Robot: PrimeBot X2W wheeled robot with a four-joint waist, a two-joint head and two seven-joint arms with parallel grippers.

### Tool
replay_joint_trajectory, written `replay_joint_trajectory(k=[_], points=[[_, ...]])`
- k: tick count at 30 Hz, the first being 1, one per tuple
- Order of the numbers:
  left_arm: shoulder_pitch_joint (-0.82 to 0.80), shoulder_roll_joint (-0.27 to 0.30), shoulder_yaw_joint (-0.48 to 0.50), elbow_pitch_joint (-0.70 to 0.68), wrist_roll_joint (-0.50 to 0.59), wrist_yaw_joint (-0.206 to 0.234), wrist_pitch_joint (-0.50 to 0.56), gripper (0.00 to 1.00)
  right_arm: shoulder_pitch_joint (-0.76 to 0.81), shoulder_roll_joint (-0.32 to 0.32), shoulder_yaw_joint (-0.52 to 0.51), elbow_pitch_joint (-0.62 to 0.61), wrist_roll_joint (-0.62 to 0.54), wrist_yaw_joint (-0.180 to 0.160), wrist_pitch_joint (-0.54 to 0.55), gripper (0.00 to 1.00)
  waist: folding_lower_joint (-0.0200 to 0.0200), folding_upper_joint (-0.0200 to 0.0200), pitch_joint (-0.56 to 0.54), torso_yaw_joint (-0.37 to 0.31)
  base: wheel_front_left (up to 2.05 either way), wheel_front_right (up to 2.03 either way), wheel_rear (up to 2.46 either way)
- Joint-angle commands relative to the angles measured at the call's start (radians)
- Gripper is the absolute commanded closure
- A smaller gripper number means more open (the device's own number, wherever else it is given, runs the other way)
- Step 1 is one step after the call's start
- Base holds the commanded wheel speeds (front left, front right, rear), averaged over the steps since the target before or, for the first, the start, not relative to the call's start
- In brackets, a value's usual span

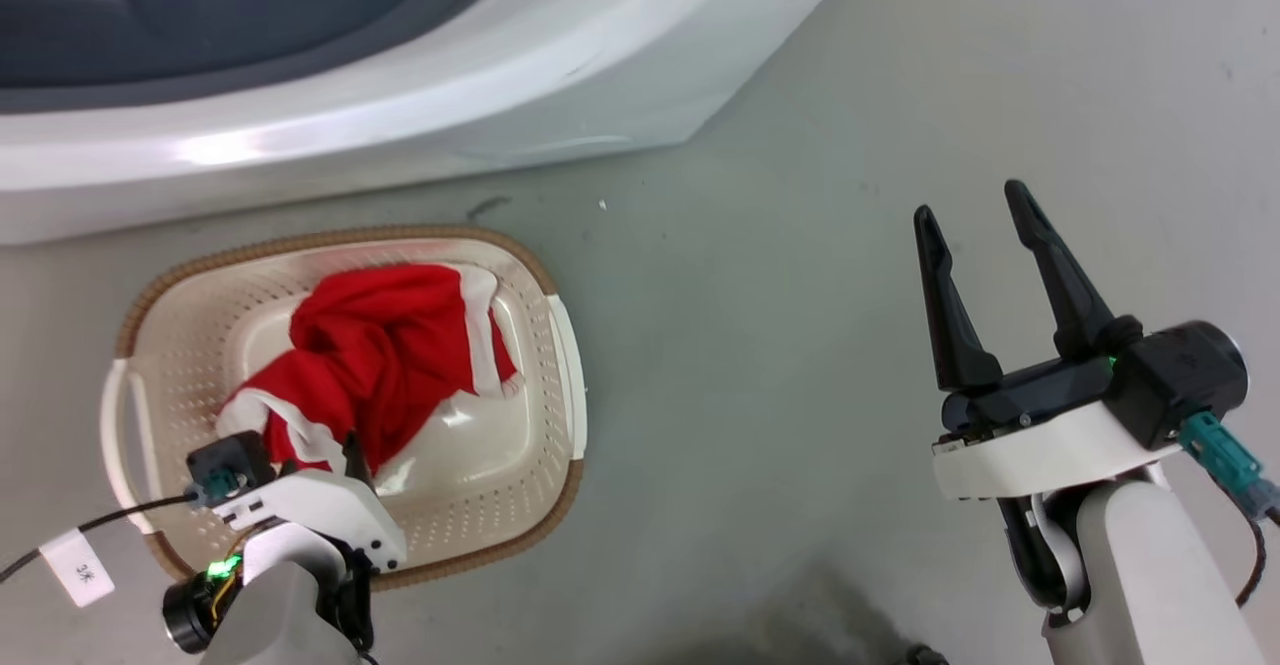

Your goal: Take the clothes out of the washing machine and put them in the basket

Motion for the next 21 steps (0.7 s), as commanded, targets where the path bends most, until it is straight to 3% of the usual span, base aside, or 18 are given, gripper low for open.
replay_joint_trajectory(k=[1,10,21], points=[[0.020,-0.012,0.000,-0.018,0.002,-0.009,-0.003,0.00,0.021,0.005,-0.005,0.007,-0.008,-0.001,-0.003,0.00,-0.0001,0.0000,-0.090,0.026,0.00,0.00,0.00],[0.142,-0.047,-0.029,-0.202,0.045,-0.017,-0.003,0.00,0.097,0.012,-0.042,0.034,-0.041,-0.001,-0.003,0.00,-0.0001,0.0000,-0.249,0.089,0.00,0.00,0.00],[0.197,-0.055,-0.112,-0.453,0.028,-0.010,-0.003,0.00,0.150,0.022,-0.072,0.026,-0.064,-0.001,0.021,0.00,-0.0001,0.0000,-0.338,0.123,0.00,0.00,0.00]])
